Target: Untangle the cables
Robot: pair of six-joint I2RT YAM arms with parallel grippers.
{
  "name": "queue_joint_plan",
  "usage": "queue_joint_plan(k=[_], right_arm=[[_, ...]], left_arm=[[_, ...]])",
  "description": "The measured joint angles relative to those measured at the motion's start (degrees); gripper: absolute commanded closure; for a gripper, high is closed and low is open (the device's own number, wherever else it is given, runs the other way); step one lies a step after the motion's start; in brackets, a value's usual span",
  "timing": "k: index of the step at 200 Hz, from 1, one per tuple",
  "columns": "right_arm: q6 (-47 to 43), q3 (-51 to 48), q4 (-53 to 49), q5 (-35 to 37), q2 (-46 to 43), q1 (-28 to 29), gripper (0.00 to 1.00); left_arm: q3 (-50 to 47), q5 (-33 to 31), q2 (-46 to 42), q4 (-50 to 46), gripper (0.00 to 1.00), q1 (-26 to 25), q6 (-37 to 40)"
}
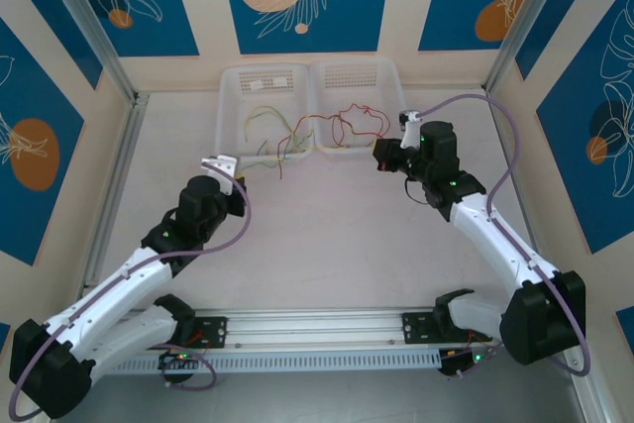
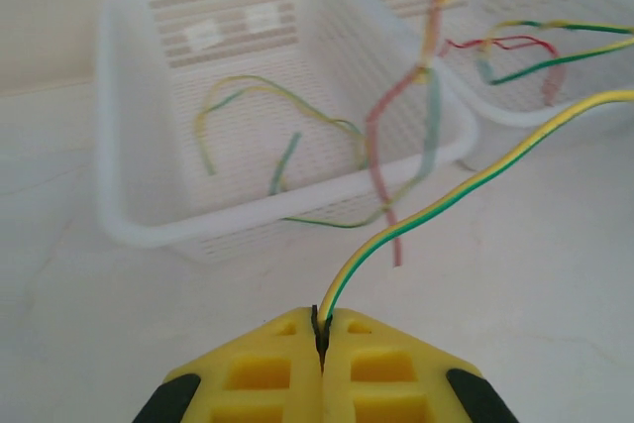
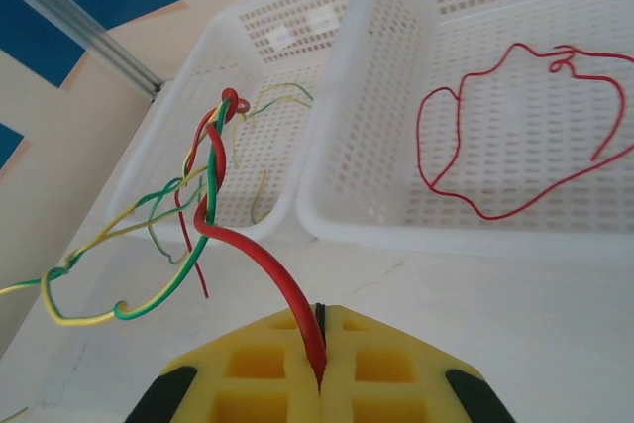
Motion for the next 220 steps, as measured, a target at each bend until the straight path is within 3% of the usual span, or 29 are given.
queue_joint_plan(k=[58,177,220], right_arm=[[-0.04,1.62,-5.97,-0.22,-3.91,-5.66,1.0],[0.2,3.21,-14.93,-0.92,-8.31,-14.97,1.0],[-0.04,4.31,-17.07,-2.43,-10.75,-18.6,1.0]], left_arm=[[-3.21,-13.53,-9.18,-3.8,1.0,3.93,-6.56],[-4.7,-24.44,-18.18,-12.92,1.0,12.96,-18.23],[-4.92,-24.96,-17.99,-14.99,1.0,15.3,-22.43]])
